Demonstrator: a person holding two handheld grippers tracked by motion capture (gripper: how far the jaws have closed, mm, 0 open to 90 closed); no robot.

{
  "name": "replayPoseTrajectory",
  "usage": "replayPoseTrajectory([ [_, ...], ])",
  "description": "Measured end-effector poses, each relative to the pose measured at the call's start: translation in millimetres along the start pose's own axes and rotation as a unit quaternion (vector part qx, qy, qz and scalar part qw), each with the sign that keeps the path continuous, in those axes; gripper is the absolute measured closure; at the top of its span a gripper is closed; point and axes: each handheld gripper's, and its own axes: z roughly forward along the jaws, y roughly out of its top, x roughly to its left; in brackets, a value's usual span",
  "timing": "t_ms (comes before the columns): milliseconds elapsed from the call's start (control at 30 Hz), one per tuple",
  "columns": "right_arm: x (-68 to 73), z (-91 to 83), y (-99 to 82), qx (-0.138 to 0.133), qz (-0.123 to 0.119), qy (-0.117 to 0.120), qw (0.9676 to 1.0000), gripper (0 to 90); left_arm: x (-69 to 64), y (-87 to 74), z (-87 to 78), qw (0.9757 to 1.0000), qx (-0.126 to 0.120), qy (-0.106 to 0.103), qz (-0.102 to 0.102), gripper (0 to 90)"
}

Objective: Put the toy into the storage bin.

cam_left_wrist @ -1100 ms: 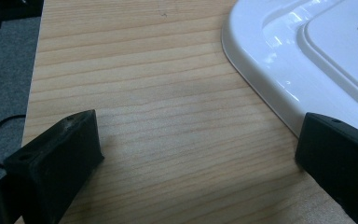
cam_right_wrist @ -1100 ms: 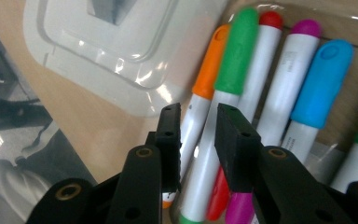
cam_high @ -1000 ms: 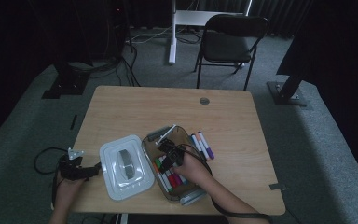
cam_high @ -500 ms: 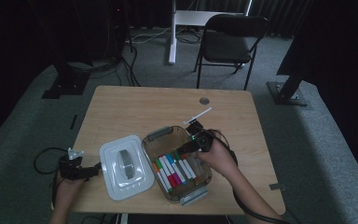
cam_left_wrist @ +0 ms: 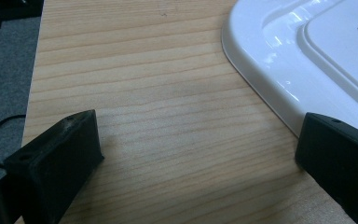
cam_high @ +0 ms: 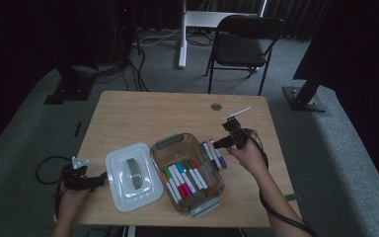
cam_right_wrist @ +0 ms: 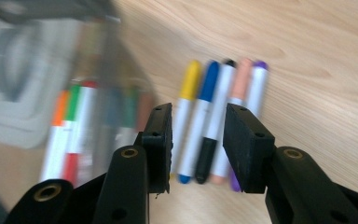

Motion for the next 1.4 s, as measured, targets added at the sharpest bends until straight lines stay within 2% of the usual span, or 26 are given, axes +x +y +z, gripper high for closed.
replayPoseTrajectory([
  [100, -15.0, 13.9, -3.9, 0.008, 0.012, -0.008, 0.9999, 64.7, 0.0, 0.0, 0.0, 1.0000, 0.000, 0.000, 0.000, 0.5],
  [300, -34.8, 46.0, -9.5, 0.034, 0.032, -0.022, 0.9987, 67.3, 0.0, 0.0, 0.0, 1.0000, 0.000, 0.000, 0.000, 0.5],
  [500, -41.8, 70.8, -10.6, 0.057, 0.041, -0.024, 0.9972, 68.8, 0.0, 0.0, 0.0, 1.0000, 0.000, 0.000, 0.000, 0.5],
  [633, -43.9, 81.4, -9.9, 0.067, 0.042, -0.026, 0.9966, 69.4, 0.0, 0.0, 0.0, 1.0000, 0.000, 0.000, 0.000, 0.5],
  [900, -48.4, 90.9, -11.4, 0.082, 0.042, -0.039, 0.9950, 72.6, 0.0, 0.0, 0.0, 1.0000, 0.000, 0.000, 0.000, 0.5],
  [1067, -47.6, 91.2, -12.2, 0.079, 0.041, -0.049, 0.9948, 75.8, 0.0, 0.0, 0.0, 1.0000, 0.000, 0.000, 0.000, 0.5],
  [1233, -47.1, 89.0, -12.0, 0.079, 0.049, -0.043, 0.9947, 76.1, 0.0, 0.0, 0.0, 1.0000, 0.000, 0.000, 0.000, 0.5],
  [1400, -47.3, 78.3, -12.2, 0.069, 0.056, -0.037, 0.9953, 76.3, 0.0, 0.0, 0.0, 1.0000, 0.000, 0.000, 0.000, 0.5],
])
